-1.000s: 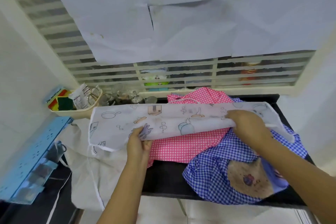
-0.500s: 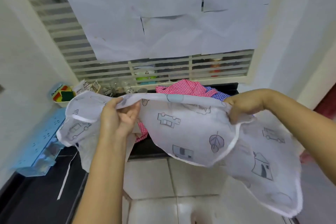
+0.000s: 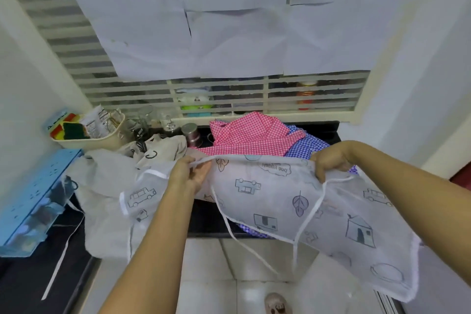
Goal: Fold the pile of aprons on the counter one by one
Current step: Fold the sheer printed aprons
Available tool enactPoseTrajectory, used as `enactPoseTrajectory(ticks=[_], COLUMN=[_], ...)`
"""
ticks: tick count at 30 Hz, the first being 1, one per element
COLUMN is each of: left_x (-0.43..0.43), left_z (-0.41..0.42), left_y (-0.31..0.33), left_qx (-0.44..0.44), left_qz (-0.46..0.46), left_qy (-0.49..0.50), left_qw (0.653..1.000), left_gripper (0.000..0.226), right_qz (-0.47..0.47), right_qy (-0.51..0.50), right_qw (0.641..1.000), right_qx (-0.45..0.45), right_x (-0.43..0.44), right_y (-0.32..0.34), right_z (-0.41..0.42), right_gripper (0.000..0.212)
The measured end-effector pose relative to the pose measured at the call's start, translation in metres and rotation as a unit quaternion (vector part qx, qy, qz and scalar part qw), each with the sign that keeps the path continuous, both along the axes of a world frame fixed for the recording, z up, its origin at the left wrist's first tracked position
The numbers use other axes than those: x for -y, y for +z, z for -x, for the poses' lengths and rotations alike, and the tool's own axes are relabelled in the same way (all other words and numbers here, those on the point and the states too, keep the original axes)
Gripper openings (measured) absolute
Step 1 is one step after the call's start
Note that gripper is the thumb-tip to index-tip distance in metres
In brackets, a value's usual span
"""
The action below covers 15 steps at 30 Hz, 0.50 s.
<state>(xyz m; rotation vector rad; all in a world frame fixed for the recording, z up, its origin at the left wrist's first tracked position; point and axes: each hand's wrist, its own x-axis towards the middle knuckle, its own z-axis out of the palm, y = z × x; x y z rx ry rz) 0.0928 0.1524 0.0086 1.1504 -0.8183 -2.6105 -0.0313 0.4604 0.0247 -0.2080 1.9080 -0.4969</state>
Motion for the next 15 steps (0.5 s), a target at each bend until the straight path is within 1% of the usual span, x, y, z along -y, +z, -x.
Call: enactPoseTrajectory(ticks=[2, 3, 4, 5, 6, 7, 8, 9, 10, 11, 12, 14, 15], left_x=[0.007, 0.011, 0.016, 0.023, 0.032, 0.044, 0.055, 0.070, 0.084, 0.098, 0.108, 0.119, 0.119], left_z=[0.043, 0.062, 0.087, 0.102, 0.119, 0.135, 0.143, 0.153, 0.157, 0.161, 0.162, 0.158, 0.157], left_y=[-0.009, -0.013, -0.019, -0.025, -0.034, -0.045, -0.051, -0.062, -0.073, -0.086, -0.097, -0.117, -0.122], left_qx=[0.042, 0.069, 0.093, 0.125, 0.167, 0.214, 0.254, 0.287, 0.319, 0.353, 0.380, 0.401, 0.403], left_qz=[0.039, 0.078, 0.125, 0.212, 0.328, 0.454, 0.561, 0.625, 0.658, 0.662, 0.652, 0.638, 0.646], left_qy=[-0.010, -0.025, -0.041, -0.061, -0.085, -0.108, -0.142, -0.172, -0.199, -0.231, -0.265, -0.309, -0.309], left_qw=[0.998, 0.994, 0.987, 0.967, 0.926, 0.858, 0.775, 0.705, 0.653, 0.619, 0.600, 0.580, 0.569], left_gripper=[0.010, 0.014, 0.019, 0.023, 0.028, 0.038, 0.050, 0.061, 0.070, 0.078, 0.083, 0.084, 0.081], right_qz=[-0.024, -0.046, -0.076, -0.103, -0.129, -0.142, -0.146, -0.150, -0.155, -0.165, -0.166, -0.171, -0.168], right_qy=[0.020, 0.031, 0.054, 0.086, 0.124, 0.153, 0.154, 0.155, 0.157, 0.155, 0.151, 0.143, 0.134], right_qw=[0.999, 0.998, 0.994, 0.985, 0.970, 0.953, 0.942, 0.936, 0.926, 0.918, 0.909, 0.882, 0.861], right_qx=[-0.007, -0.024, -0.058, -0.105, -0.165, -0.220, -0.258, -0.278, -0.305, -0.326, -0.350, -0.416, -0.461], right_x=[0.008, 0.011, 0.016, 0.017, 0.018, 0.020, 0.019, 0.021, 0.022, 0.025, 0.029, 0.038, 0.047], right_y=[-0.015, -0.021, -0.029, -0.036, -0.043, -0.051, -0.059, -0.069, -0.078, -0.084, -0.095, -0.107, -0.112], right_z=[0.045, 0.065, 0.092, 0.112, 0.132, 0.156, 0.172, 0.192, 0.206, 0.218, 0.229, 0.233, 0.227], right_gripper=[0.033, 0.034, 0.035, 0.033, 0.029, 0.023, 0.018, 0.012, 0.010, 0.011, 0.013, 0.025, 0.033])
